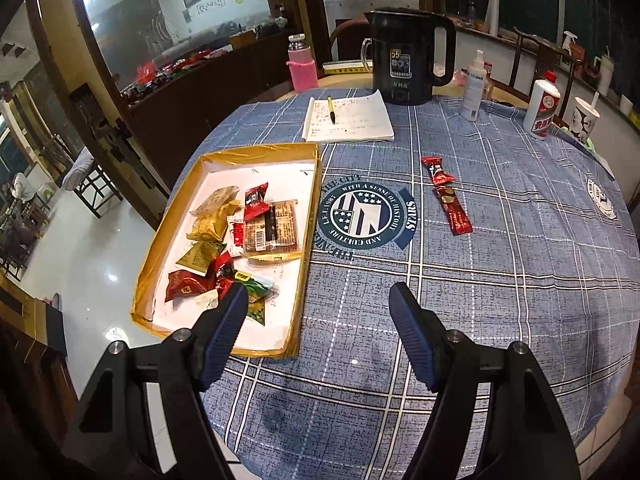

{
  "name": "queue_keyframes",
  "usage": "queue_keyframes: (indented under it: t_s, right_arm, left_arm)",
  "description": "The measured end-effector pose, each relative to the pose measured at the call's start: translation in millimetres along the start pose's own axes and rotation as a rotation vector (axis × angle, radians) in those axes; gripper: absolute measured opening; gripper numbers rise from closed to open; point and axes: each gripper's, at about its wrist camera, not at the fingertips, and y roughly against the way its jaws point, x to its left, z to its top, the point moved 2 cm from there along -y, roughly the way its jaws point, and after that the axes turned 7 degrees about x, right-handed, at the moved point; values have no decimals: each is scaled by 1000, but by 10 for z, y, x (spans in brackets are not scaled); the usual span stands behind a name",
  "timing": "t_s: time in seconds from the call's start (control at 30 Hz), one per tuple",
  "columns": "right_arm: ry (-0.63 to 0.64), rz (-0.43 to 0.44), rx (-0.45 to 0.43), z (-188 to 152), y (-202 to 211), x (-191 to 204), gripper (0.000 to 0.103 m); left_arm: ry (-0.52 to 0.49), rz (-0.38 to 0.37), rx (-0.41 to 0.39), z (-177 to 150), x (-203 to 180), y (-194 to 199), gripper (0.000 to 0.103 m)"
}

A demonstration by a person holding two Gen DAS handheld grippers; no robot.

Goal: Organize snacks
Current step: 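Move both tools back toward the two red chocolate bars, then grasp the red-gold chocolate bar with the right tool while the left tool grasps the red candy bar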

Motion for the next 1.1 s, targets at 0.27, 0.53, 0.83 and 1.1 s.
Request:
queue_keyframes:
  t_s: [0.27,0.53,0.83,1.1]
  right_arm:
    - [37,-148,-124,763,483,-145,52]
    - [203,38,-26,661,-22,1131,53]
    - [220,281,154,498,-795,2210,53]
    - [188,296,223,584,-1316,2649,53]
  left_arm:
    - [-8,-21,23,107,67,-189,73]
    - [-6,-30,70,205,240,-484,73]
    - [29,-122,136,246,518,-883,73]
    - [69,-236,138,533,640,-1050,73]
